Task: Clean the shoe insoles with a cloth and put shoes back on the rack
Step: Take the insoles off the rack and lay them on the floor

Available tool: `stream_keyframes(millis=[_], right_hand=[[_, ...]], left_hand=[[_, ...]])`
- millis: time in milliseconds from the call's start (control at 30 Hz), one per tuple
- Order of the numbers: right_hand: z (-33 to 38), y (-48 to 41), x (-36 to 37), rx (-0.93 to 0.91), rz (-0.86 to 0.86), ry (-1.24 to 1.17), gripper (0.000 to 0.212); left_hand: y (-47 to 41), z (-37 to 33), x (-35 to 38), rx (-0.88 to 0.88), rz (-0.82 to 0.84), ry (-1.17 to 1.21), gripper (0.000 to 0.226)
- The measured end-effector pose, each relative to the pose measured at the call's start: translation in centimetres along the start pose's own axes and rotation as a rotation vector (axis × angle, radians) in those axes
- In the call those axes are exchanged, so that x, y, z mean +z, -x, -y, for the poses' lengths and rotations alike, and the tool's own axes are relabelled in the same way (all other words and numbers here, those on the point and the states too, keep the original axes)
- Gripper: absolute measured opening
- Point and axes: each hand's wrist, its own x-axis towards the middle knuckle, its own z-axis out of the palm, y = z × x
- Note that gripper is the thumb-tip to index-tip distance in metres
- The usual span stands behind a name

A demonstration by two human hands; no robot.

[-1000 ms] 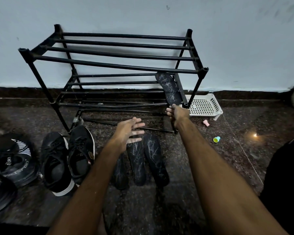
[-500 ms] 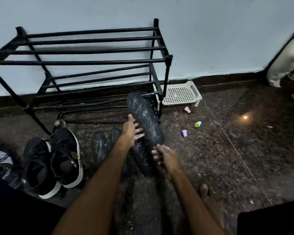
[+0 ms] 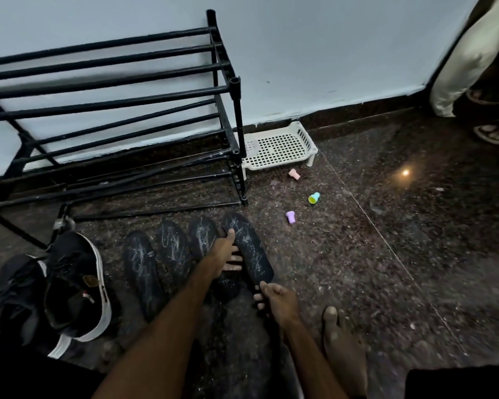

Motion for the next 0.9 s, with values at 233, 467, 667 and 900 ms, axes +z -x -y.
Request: stream_keyframes(millis=[233,467,667,900], right_hand=[[1.4,-1.7,-2.5,0.130,-0.024,0.399,0.040],[17.4,-11.8,-2.5,-0.369,-0.141,0.939,0.020],[27.5,-21.0,2.1,-0.558,-0.162,1.133,0.040],[29.2,-26.6,4.1,-0.510,0.033,1.462,0.035]], left_hand=[[-2.8,-0.7,-0.2,0.324,-0.400,-0.900,0.039],[-3.7,-7.6,4.8,0.712,-0.265,-0.883,0.041],[-10.0,-10.8,7.0,0.809,-0.241,-0.910,0.056],[-14.3,-10.9,8.2,0.891,-0.325,-0.874,0.067]])
